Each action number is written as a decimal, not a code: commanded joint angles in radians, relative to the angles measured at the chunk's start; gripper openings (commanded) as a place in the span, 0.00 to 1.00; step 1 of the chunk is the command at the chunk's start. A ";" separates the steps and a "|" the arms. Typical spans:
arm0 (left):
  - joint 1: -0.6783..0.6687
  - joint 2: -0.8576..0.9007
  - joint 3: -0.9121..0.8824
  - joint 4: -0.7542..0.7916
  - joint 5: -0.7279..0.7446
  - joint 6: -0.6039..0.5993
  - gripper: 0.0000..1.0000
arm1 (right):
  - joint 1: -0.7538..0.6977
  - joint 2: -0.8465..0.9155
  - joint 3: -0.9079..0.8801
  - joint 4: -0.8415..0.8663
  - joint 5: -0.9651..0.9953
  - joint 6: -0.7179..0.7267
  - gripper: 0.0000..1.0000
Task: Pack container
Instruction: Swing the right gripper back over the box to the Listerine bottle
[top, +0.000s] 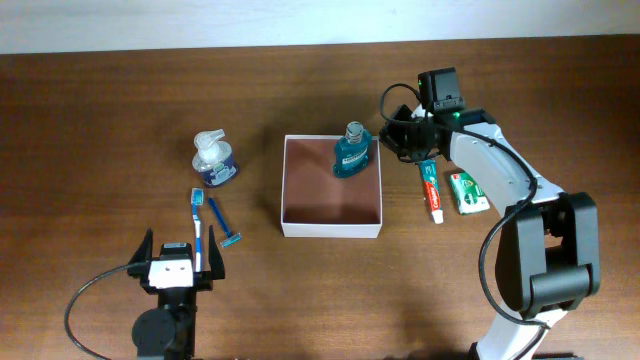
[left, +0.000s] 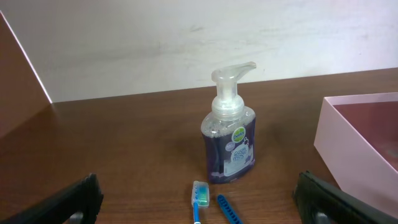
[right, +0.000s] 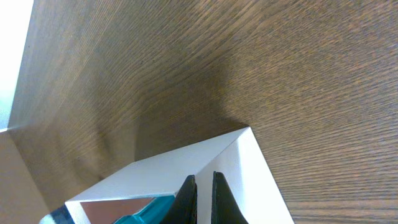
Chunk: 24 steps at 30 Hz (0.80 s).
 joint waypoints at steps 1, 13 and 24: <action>0.006 -0.006 -0.005 0.000 0.010 0.014 1.00 | -0.004 0.003 -0.009 0.018 -0.045 0.006 0.04; 0.006 -0.006 -0.005 0.000 0.011 0.014 0.99 | -0.019 0.001 -0.008 0.049 -0.021 -0.309 0.06; 0.006 -0.006 -0.005 0.000 0.010 0.014 1.00 | -0.082 -0.046 0.265 -0.183 -0.003 -0.692 0.56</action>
